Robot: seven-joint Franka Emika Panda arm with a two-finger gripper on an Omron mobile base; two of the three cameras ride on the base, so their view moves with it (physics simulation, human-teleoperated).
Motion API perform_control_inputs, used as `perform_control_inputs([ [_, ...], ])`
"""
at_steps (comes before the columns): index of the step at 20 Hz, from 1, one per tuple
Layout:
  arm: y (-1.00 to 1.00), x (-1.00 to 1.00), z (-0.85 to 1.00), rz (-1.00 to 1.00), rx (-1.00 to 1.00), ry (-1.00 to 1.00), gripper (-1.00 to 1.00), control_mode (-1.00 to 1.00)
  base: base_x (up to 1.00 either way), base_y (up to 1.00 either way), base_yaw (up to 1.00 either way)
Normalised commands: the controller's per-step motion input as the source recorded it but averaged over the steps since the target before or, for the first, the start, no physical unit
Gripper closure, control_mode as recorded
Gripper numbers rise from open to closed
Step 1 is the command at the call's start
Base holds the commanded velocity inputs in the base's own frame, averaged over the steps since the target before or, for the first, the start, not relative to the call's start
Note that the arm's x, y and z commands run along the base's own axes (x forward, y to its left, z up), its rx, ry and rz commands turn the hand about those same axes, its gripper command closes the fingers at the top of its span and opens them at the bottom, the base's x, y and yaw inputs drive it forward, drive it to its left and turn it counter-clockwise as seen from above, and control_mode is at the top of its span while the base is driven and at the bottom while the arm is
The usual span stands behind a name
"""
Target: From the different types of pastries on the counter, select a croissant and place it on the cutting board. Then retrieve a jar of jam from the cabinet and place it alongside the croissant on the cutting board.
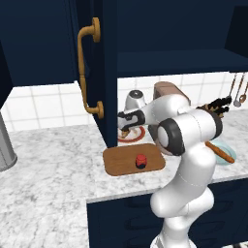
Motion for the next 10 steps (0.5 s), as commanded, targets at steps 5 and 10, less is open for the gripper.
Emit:
perform_control_inputs([
  [5, -0.04, 0.27, 0.0, 0.0, 0.03, 0.0, -1.0, -1.0, 0.0, 0.0, 0.0],
  [10, 0.0, 0.37, 0.0, 0.0, 0.02, 0.0, -1.0, -1.0, 0.0, 0.0, 0.0],
])
